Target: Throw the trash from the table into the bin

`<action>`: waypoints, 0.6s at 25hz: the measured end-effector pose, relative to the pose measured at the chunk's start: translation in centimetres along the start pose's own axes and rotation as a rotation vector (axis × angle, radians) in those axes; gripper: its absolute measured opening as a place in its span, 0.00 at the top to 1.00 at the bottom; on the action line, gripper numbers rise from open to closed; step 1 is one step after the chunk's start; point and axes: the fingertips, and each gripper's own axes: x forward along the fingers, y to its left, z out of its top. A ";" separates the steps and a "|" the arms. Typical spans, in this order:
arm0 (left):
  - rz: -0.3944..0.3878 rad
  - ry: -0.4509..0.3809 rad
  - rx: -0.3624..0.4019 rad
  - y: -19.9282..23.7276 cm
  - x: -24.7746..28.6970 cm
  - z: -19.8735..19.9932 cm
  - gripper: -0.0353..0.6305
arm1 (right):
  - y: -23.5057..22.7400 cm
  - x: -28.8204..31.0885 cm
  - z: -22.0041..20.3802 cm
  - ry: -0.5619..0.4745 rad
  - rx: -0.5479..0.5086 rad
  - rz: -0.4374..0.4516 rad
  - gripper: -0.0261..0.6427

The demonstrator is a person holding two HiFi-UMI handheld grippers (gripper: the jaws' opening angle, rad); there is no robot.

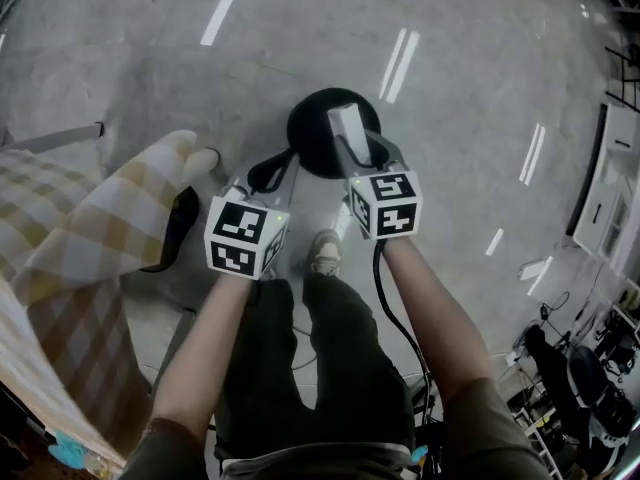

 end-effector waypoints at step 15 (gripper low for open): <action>-0.001 0.077 -0.039 2.1 2.8 -6.5 0.94 | -1.7 5.4 -7.7 0.161 -0.023 -0.056 0.70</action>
